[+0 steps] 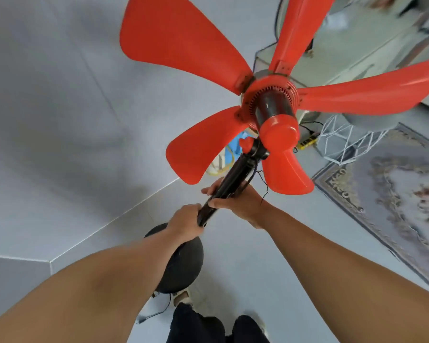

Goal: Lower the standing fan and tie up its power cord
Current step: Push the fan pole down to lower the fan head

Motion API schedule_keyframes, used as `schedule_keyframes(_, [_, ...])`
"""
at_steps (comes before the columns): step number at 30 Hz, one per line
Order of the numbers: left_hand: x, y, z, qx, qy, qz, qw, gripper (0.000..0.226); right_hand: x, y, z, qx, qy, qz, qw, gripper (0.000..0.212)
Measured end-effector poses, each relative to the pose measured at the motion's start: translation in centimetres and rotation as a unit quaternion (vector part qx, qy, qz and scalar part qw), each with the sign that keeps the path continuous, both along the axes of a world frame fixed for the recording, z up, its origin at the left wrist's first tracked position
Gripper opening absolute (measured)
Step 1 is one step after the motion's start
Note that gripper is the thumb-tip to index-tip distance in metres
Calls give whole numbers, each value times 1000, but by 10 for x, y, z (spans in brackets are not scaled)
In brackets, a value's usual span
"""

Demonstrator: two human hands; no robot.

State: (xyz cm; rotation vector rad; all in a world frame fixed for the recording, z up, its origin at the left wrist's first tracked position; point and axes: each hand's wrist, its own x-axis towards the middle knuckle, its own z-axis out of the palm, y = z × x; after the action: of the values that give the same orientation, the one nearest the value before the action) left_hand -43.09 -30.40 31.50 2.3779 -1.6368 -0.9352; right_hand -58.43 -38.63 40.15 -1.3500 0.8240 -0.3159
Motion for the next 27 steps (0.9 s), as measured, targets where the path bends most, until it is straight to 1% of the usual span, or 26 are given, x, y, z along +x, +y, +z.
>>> schedule_keyframes(3, [-80,-30,4,14,4,-61,998,30,-92,-10,3,1,2,-75,997,23])
schedule_keyframes(6, [-140,-56,6,21,9,-110,994,33,-163,-18,6,-11,9,-118,993,20])
schedule_keyframes(9, [-215,-84,7,37,11,-187,982,33,-245,-22,5,6,9,-204,979,23])
schedule_keyframes(12, [-276,-104,6,49,19,-241,969,34,-305,-24,2,17,9,-268,963,19])
schedule_keyframes(13, [-306,-114,3,55,19,-271,961,35,-334,-24,1,21,7,-298,954,19])
schedule_keyframes(17, [-387,-138,-6,63,16,-344,937,34,-413,-23,-6,40,10,-362,931,21])
schedule_keyframes(18, [-420,-148,-7,66,18,-367,928,34,-443,-25,-7,44,8,-388,920,21])
schedule_keyframes(20, [-459,-160,-9,75,25,-397,914,33,-480,-27,-10,50,7,-423,905,22])
schedule_keyframes(21, [-498,-172,-12,82,24,-425,901,32,-516,-29,-14,51,6,-452,891,22])
schedule_keyframes(23, [-525,-182,-13,77,18,-452,888,29,-540,-31,-14,50,8,-461,886,22])
schedule_keyframes(24, [-531,-185,-12,77,21,-453,888,27,-544,-32,-13,50,10,-462,885,22])
schedule_keyframes(25, [-550,-190,-12,80,24,-463,882,26,-559,-32,-14,54,6,-477,877,22])
schedule_keyframes(27, [-609,-204,-12,79,24,-502,861,25,-611,-33,-13,48,4,-525,850,23])
